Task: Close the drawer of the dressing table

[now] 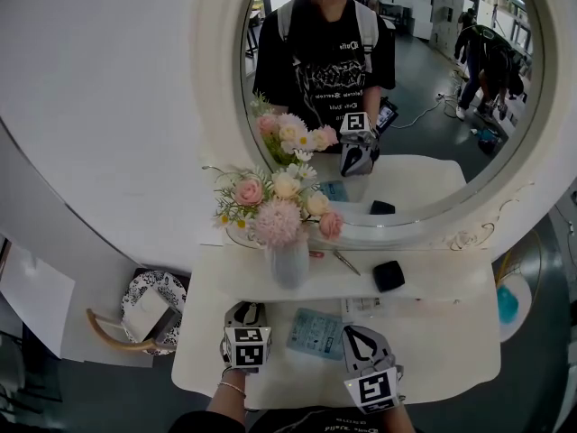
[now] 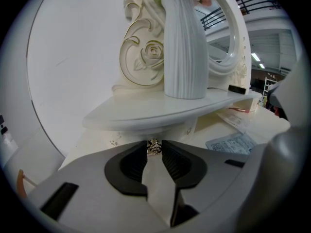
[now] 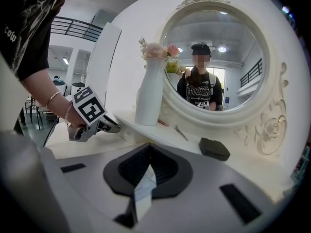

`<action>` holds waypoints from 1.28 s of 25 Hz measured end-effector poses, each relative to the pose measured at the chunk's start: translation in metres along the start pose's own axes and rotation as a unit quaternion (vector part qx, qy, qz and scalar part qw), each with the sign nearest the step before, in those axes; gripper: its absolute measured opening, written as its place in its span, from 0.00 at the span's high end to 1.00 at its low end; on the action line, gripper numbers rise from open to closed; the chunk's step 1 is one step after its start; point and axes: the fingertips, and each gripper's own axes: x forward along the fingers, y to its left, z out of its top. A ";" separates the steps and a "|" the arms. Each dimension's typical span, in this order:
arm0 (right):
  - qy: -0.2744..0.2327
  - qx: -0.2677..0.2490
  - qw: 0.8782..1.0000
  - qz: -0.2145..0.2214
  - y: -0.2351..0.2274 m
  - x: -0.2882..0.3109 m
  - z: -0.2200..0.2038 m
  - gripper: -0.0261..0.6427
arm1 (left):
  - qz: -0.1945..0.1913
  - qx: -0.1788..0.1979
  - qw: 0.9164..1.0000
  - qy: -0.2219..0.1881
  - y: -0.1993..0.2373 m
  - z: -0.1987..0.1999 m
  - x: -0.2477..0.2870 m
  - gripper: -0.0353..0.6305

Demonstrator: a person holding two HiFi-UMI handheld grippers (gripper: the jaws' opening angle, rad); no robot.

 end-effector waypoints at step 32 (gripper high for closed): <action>-0.008 -0.003 1.000 0.008 0.006 -0.009 0.001 0.94 | -0.093 0.019 0.989 -0.114 -0.059 0.026 -0.081 0.65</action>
